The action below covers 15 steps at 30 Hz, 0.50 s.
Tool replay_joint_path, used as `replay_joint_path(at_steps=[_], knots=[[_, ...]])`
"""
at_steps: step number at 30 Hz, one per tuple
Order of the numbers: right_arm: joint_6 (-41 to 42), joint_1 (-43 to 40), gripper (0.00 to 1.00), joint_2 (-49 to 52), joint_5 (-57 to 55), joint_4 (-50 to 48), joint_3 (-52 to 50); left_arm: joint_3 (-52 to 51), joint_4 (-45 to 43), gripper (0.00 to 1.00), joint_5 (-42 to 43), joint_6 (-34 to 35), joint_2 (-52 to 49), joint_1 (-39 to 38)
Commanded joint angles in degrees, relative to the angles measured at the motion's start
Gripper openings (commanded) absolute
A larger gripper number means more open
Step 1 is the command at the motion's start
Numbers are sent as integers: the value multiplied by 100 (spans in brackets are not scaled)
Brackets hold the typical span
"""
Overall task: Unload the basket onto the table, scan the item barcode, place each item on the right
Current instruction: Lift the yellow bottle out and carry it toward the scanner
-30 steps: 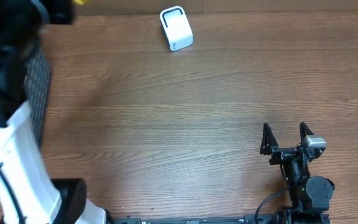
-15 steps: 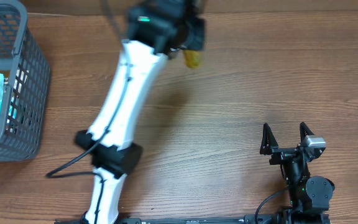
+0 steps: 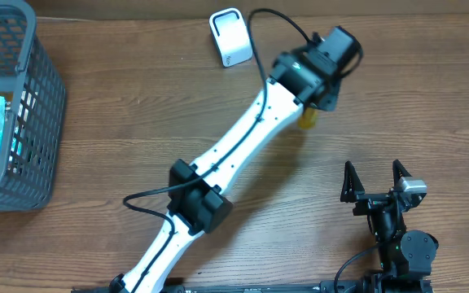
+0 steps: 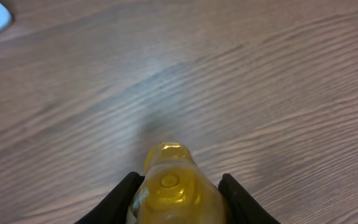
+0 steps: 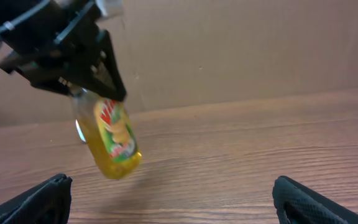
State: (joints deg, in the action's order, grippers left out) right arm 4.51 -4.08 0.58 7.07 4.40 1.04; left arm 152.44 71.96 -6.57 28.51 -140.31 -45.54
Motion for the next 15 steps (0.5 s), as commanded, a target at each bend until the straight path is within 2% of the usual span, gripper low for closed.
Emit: replay_joint_path(at_steps=[1,10,15], knots=[[22,31,100,-42,-57,-22,-59,50,-17,26,-476,470,-85,-184],[20,31,100,-42,-57,-22,-59,-103,-293,28,-776,505,-254,-435],[20,31,100,-42,-57,-22,-59,-232,-354,28,-804,892,-254,-435]])
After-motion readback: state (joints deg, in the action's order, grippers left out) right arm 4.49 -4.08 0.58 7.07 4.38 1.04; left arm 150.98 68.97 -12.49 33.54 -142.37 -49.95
